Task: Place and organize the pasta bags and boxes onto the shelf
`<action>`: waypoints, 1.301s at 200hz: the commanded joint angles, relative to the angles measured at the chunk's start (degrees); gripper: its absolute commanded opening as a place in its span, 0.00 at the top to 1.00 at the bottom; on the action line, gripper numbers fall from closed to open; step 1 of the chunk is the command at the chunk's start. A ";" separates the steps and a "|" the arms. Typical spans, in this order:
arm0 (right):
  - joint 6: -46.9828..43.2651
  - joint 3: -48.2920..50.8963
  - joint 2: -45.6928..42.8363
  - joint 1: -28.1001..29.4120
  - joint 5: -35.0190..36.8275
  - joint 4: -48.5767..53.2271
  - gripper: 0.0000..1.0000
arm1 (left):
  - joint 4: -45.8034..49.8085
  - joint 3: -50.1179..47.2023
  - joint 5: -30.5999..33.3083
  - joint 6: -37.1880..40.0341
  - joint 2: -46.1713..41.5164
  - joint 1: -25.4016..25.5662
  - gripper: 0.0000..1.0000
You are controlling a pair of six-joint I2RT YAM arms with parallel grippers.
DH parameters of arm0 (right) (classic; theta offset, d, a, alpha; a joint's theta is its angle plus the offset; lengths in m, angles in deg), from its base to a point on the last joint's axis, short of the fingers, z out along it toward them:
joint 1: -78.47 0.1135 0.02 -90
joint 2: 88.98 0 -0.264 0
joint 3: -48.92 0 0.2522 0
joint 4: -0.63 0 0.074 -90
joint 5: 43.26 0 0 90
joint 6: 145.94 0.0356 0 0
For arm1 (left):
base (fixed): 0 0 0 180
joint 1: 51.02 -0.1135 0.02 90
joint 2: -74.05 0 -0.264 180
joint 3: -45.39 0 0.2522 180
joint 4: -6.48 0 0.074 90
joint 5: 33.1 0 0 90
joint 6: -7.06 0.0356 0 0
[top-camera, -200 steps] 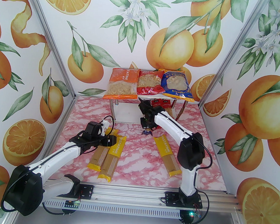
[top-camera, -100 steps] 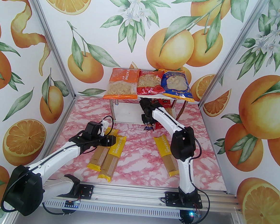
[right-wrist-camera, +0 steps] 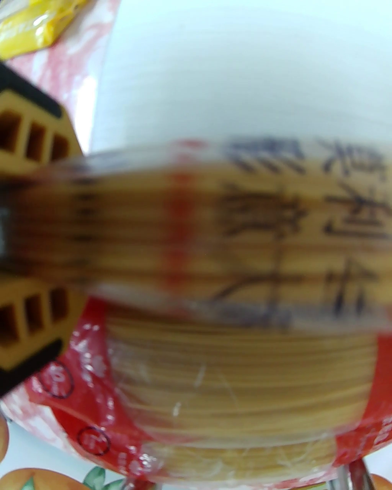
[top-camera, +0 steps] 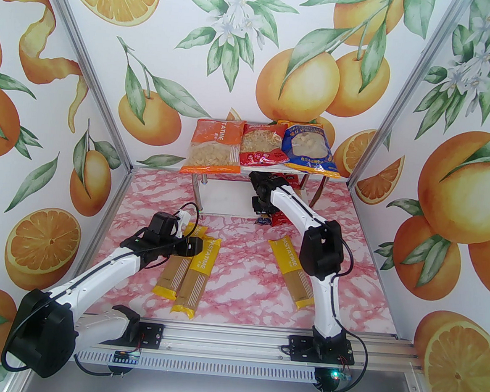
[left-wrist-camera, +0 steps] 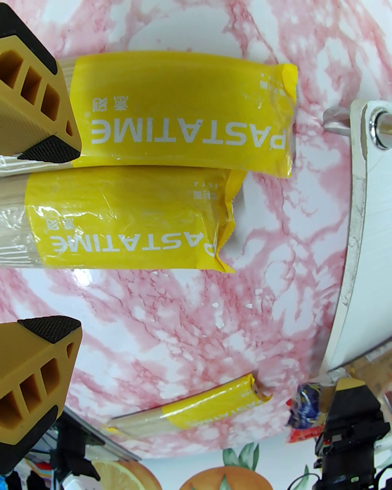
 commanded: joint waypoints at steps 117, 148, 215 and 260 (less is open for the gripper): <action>2.44 1.69 -3.33 -0.99 -4.00 -8.06 0.24 | -0.24 0.28 0.82 1.60 0.17 -0.84 0.28; 1.68 8.11 -9.47 -0.77 -4.63 -14.78 0.17 | -1.14 -0.98 1.99 1.86 -0.66 -0.93 0.28; 2.26 29.79 -29.61 1.68 -3.50 -19.77 0.13 | -1.12 -1.92 3.00 1.92 -1.19 -0.98 0.28; 9.90 49.19 -46.56 2.84 -1.54 -12.49 0.10 | -0.78 -1.74 2.76 2.18 -1.04 -1.13 0.29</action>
